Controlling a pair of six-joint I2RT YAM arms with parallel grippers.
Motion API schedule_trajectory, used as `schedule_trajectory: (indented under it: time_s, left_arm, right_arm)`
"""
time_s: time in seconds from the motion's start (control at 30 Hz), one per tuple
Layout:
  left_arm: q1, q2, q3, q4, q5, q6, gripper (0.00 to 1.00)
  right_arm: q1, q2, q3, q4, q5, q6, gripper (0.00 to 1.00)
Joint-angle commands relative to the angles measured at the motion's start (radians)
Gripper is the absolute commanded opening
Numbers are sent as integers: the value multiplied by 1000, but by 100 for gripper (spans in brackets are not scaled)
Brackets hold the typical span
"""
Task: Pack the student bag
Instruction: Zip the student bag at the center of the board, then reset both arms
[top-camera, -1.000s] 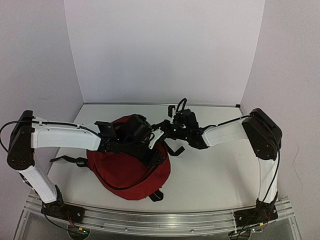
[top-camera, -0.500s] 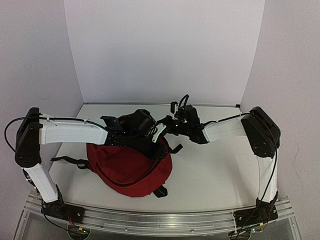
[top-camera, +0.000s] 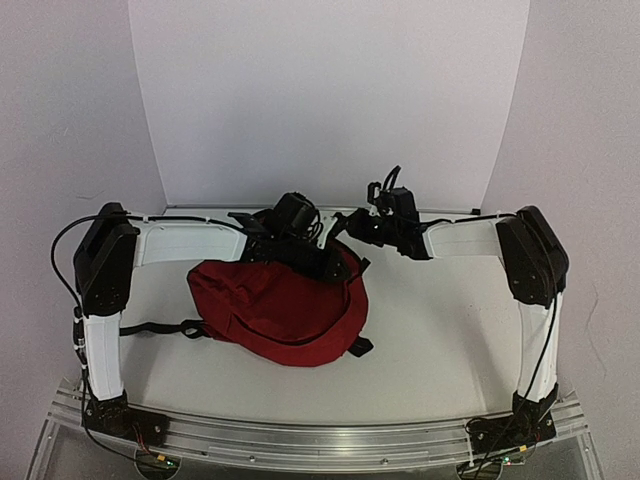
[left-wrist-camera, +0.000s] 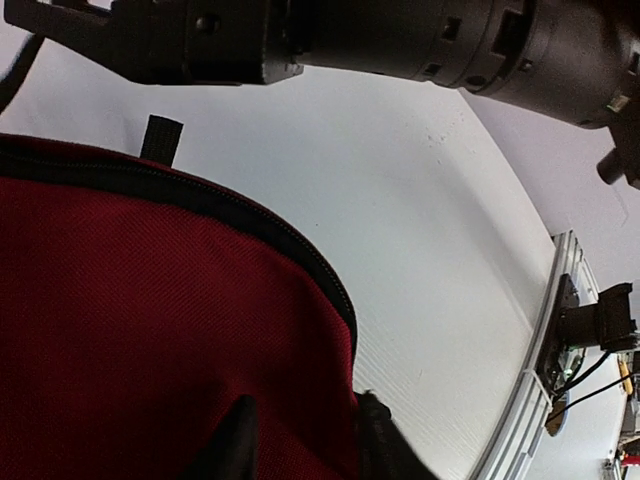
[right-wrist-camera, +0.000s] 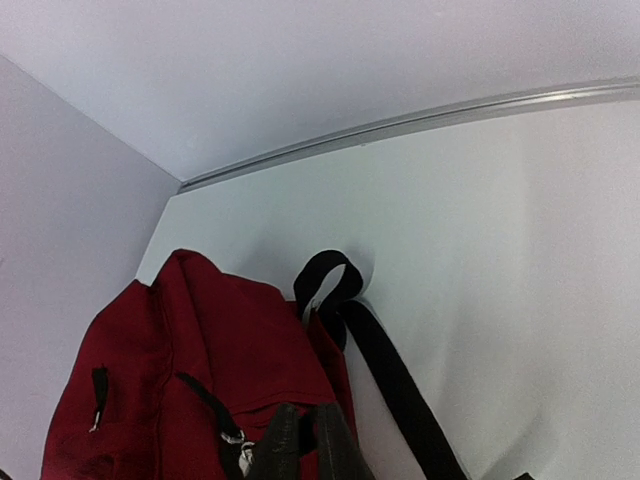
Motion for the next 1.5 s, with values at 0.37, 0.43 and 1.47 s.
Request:
schedule_trajectory:
  time_s: [0.37,0.43,1.47]
  left_arm:
    - [167,-249,-8,-164,152,154,100]
    - [244,-310,-47,-181,153,154,100]
    - [905,-1241,-1005,237,-505,50,100]
  right_arm:
    - [-85,-333,-36,-353,116,-324,98]
    - [-125,-375,-75,-382,107,-334,98]
    - [-471,-1162,-865,80,217,-336,98]
